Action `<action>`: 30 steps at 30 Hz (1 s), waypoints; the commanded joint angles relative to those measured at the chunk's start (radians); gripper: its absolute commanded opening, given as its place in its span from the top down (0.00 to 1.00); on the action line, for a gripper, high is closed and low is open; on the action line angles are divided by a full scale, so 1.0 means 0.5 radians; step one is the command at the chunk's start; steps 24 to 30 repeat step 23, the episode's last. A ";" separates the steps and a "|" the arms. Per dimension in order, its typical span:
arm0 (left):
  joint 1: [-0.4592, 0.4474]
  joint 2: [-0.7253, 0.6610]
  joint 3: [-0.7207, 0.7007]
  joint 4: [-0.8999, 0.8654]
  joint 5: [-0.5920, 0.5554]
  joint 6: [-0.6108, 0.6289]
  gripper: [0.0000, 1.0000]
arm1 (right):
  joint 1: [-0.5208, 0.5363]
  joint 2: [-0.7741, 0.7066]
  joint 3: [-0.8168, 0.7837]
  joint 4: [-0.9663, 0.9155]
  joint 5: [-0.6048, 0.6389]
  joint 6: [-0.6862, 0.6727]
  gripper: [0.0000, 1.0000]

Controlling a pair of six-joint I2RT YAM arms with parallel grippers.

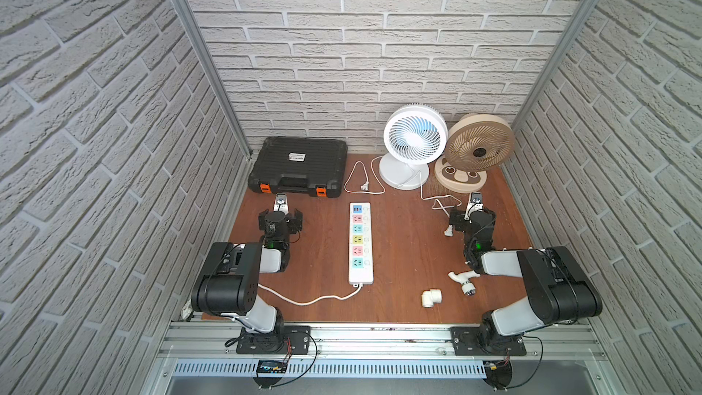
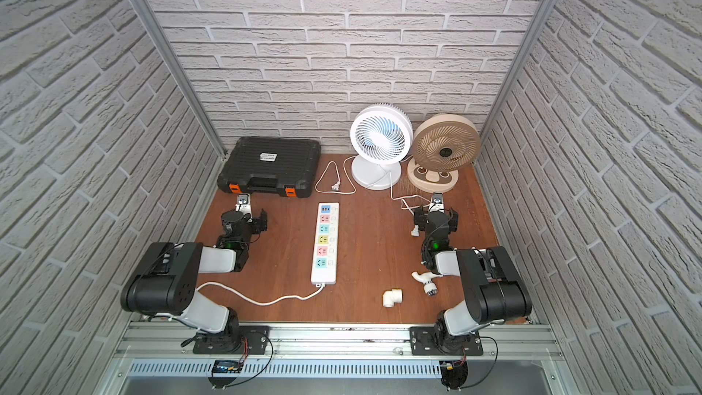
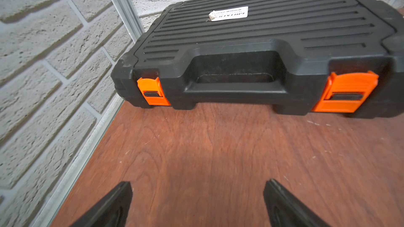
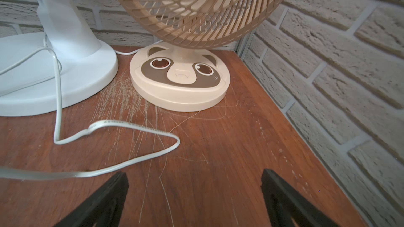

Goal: Unplug the desk fan from the power strip
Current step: Reset both arms

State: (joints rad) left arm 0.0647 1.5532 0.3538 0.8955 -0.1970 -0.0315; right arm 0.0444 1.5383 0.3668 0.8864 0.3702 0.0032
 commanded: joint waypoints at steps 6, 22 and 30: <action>-0.018 -0.004 0.038 0.031 0.040 -0.014 0.02 | 0.003 -0.047 -0.009 0.030 -0.131 0.038 0.01; -0.004 -0.002 0.044 0.021 0.078 -0.017 0.02 | 0.000 0.007 -0.024 0.143 -0.141 0.026 0.01; -0.004 -0.002 0.044 0.022 0.080 -0.016 0.02 | 0.000 0.007 -0.027 0.149 -0.140 0.024 0.01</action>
